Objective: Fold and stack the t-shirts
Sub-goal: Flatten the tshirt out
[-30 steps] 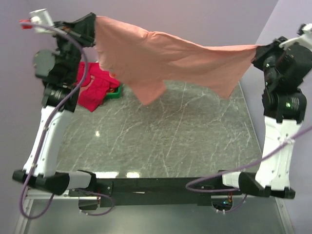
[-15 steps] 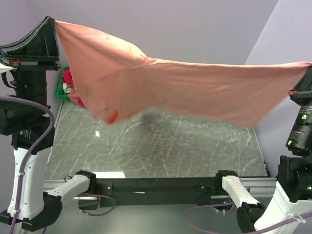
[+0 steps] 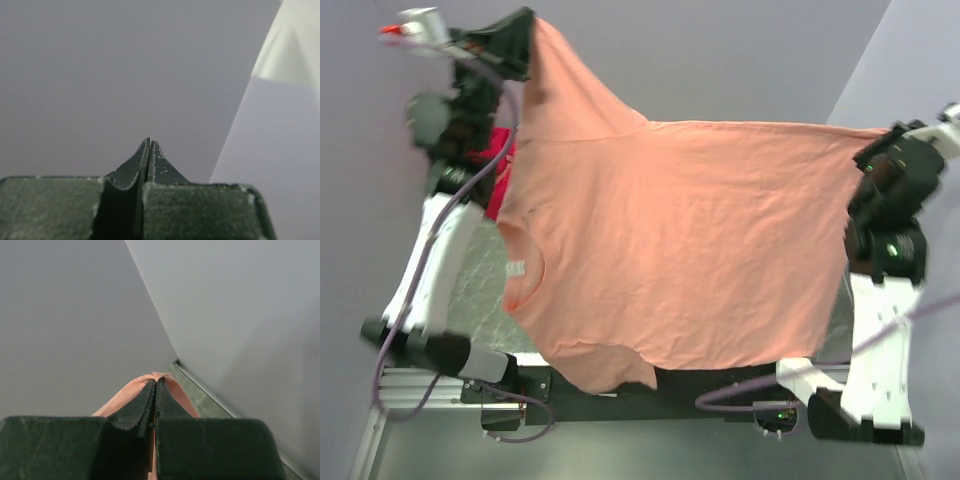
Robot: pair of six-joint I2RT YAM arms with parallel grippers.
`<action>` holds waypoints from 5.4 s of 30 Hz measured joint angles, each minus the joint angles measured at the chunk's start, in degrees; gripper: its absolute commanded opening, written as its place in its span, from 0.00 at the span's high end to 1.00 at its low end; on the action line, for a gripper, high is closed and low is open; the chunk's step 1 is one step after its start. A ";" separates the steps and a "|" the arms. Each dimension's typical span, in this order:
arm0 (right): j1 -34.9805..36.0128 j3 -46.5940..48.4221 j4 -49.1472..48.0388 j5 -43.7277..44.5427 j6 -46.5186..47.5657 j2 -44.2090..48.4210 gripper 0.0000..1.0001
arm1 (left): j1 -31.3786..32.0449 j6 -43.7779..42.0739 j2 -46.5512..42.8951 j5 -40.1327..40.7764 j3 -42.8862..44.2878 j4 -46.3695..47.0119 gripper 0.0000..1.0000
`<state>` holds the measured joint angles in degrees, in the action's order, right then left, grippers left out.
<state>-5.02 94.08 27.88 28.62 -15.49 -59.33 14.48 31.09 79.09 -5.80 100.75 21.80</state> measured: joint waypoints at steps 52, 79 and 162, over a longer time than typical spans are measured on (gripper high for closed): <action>-3.74 -23.63 3.87 -27.91 -9.99 -42.73 0.13 | 6.25 4.74 41.97 0.55 -10.80 -39.78 0.02; -6.84 -1.66 13.57 -29.53 -10.49 -62.29 0.14 | 3.93 0.87 62.03 -7.85 18.97 -44.33 0.01; 1.38 -14.60 11.56 -35.10 -7.39 -52.59 0.16 | -8.44 8.81 28.52 -9.73 -36.46 -34.01 0.99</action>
<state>-3.64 79.48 39.44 -6.48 -22.87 -111.92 6.04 39.90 107.61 -15.53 64.29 -12.21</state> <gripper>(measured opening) 0.836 0.022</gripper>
